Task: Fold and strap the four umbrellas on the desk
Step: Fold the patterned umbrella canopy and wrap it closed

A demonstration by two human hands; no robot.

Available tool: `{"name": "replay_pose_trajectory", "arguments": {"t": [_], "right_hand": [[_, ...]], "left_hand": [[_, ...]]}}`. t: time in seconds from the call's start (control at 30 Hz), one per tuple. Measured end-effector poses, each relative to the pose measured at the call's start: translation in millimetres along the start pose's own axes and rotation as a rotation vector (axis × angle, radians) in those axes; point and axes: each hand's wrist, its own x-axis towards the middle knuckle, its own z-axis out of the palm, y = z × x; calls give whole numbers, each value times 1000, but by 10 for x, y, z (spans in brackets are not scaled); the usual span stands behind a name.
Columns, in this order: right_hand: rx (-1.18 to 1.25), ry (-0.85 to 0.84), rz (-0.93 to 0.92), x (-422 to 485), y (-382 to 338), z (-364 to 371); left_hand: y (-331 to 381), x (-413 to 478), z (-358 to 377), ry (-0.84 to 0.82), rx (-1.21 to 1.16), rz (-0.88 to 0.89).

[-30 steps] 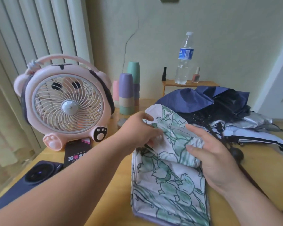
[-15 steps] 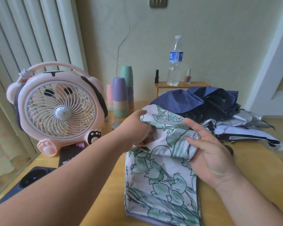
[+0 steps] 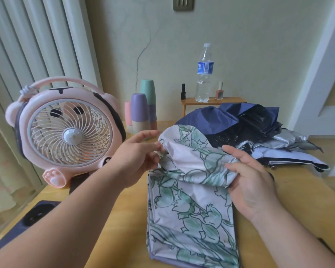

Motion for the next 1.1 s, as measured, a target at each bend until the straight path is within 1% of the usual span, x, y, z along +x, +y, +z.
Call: {"name": "replay_pose_trajectory", "arguments": {"t": [0.07, 0.13, 0.17, 0.23, 0.27, 0.3, 0.33, 0.4, 0.47, 0.53, 0.6, 0.67, 0.7, 0.77, 0.83, 0.87, 0.9, 0.97, 1.03, 1.07, 1.1], "right_hand": [[-7, -45, 15, -20, -7, 5], [-39, -88, 13, -50, -8, 19], [-55, -107, 5, -66, -7, 34], [-74, -134, -13, -94, -13, 63], [-74, -140, -15, -99, -20, 71], [-64, -141, -13, -99, -26, 73], [-50, -139, -9, -97, -35, 69], [-25, -135, -7, -89, -47, 58], [-22, -133, -12, -80, -47, 49], [-27, -124, -22, -64, -35, 39], [-33, -82, -35, -37, -22, 24], [-30, -21, -53, -6, -9, -1], [-24, 0, -58, 5, -2, -12], [-16, 18, -60, 9, 6, -22], [-23, 26, -67, 6, 3, -21], [-30, 24, -73, 6, 0, -21], [-39, 14, -82, 6, -2, -19], [-85, -24, -107, 4, -2, -17], [-159, -64, -130, -13, 9, -12], [-183, -77, -140, -25, 14, -7], [-192, -81, -148, -34, 18, 1]], "left_hand": [[-34, -56, -13, -46, 236, 47], [-57, -92, -6, -83, 537, 137], [-67, -89, 5, -59, 710, 196], [-81, -60, 44, 53, 1038, 317], [-80, -47, 65, 111, 1131, 349], [-76, -40, 82, 154, 1162, 359], [-77, -34, 88, 174, 1152, 352], [-85, -27, 94, 156, 1125, 340], [-93, -23, 102, 108, 1110, 374], [-117, -24, 120, 89, 1012, 432], [-143, -29, 123, 102, 752, 454], [-158, -41, 94, 127, 388, 418], [-171, -54, 74, 134, 246, 395], [-220, -88, 37, 92, 18, 337], [-255, -147, 11, 2, -165, 226], [-254, -181, 2, -27, -174, 175], [-243, -216, 6, -33, -97, 144], [-213, -262, 50, -6, 179, 131], [-185, -262, 115, 83, 347, 185], [-174, -251, 136, 131, 356, 223], [-166, -244, 147, 170, 315, 253]]}}
